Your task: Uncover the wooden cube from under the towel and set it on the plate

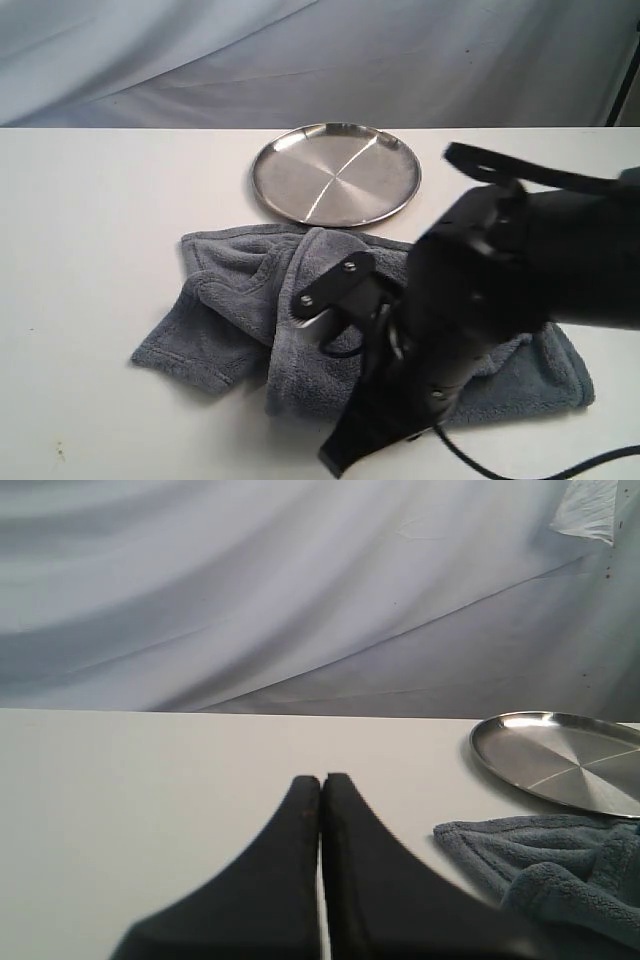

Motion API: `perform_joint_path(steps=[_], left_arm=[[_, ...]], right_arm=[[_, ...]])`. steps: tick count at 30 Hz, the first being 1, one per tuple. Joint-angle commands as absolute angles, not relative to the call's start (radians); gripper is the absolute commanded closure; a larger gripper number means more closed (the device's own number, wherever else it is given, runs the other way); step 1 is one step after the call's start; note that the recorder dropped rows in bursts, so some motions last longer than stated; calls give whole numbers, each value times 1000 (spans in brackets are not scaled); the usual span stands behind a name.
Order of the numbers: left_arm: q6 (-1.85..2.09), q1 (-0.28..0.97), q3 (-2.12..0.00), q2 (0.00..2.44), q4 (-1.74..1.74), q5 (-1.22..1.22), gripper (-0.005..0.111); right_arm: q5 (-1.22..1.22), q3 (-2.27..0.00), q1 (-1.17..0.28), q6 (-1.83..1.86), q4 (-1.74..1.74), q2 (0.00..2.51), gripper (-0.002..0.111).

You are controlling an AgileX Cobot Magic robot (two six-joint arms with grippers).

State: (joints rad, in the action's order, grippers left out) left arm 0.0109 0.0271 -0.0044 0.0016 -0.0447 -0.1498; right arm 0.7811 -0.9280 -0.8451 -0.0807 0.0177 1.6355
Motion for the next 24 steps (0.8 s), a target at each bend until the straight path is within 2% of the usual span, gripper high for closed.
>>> perform_joint_path(steps=[1, 7, 14, 24], left_arm=[[10, 28, 0, 0, -44, -146, 105], [8, 28, 0, 0, -44, -146, 105], [8, 28, 0, 0, -44, -146, 105], [11, 28, 0, 0, -44, -146, 105]], right_arm=[[762, -832, -745, -94, -13, 1523, 108], [705, -800, -551, -116, -16, 1436, 108], [578, -832, -370, -135, -8, 1478, 108], [661, -1110, -330, -136, -8, 1712, 108]])
